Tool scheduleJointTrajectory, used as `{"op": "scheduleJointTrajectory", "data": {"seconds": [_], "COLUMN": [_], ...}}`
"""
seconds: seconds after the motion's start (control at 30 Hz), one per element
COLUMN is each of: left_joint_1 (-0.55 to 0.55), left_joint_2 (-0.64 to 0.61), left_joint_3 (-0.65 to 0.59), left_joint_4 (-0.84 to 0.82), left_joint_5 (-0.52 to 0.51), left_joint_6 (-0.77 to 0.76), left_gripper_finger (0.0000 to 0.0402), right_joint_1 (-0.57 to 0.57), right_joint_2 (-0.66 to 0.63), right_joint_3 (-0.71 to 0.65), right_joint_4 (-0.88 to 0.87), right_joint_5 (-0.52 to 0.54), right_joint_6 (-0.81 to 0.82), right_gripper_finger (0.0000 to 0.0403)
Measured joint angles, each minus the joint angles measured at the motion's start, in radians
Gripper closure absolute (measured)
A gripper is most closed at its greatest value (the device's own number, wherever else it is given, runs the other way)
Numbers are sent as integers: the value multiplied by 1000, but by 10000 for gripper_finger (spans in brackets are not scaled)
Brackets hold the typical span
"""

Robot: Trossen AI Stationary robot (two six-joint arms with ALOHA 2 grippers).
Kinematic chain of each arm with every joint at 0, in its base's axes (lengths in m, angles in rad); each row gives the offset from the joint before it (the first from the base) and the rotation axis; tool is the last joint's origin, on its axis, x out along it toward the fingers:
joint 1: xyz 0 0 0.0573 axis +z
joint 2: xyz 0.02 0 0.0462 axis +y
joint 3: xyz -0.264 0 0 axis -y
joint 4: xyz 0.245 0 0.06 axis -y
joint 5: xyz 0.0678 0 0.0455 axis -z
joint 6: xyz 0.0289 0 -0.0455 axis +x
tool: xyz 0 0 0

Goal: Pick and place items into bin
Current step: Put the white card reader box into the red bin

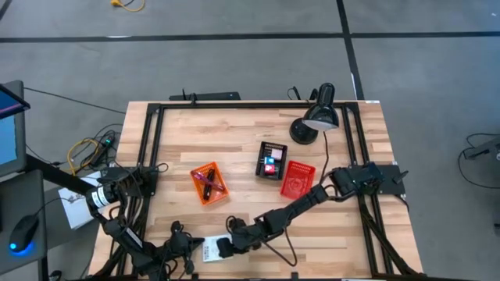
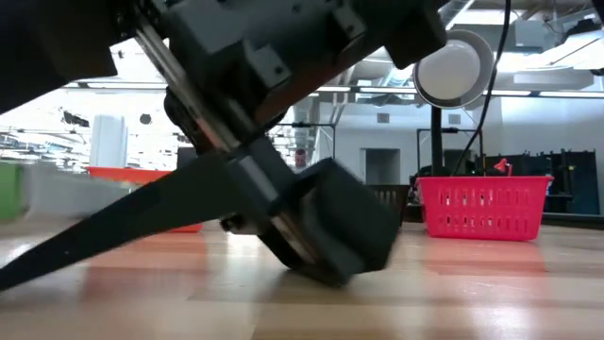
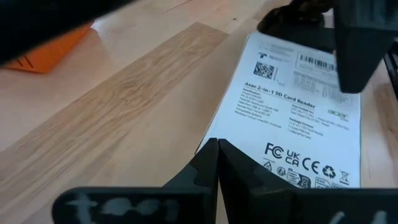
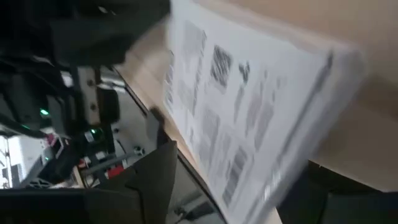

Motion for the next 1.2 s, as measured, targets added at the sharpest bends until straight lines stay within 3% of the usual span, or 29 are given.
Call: {"op": "scheduleJointTrajectory", "data": {"seconds": [0.27,0.53,0.67,0.9,1.03,1.2], "left_joint_1": [-3,-4,-4,-38,-46,-48], "left_joint_2": [2,3,-32,-161,-219,-240], "left_joint_3": [0,22,74,226,281,316], "left_joint_4": [9,-1,-99,-431,-483,-480], "left_joint_5": [-22,-67,-92,-246,-255,-276], "left_joint_6": [-3,24,68,87,202,309], "left_gripper_finger": [401,401,401,401,401,401], "right_joint_1": [-5,-6,-8,-10,-5,33], "right_joint_2": [5,4,2,-66,-202,-403], "right_joint_3": [-2,-2,0,2,6,6], "right_joint_4": [56,51,72,23,-223,-715], "right_joint_5": [0,-10,-12,-5,74,360], "right_joint_6": [-99,-169,-234,-372,-463,-509], "right_gripper_finger": [198,306,362,365,351,360]}}
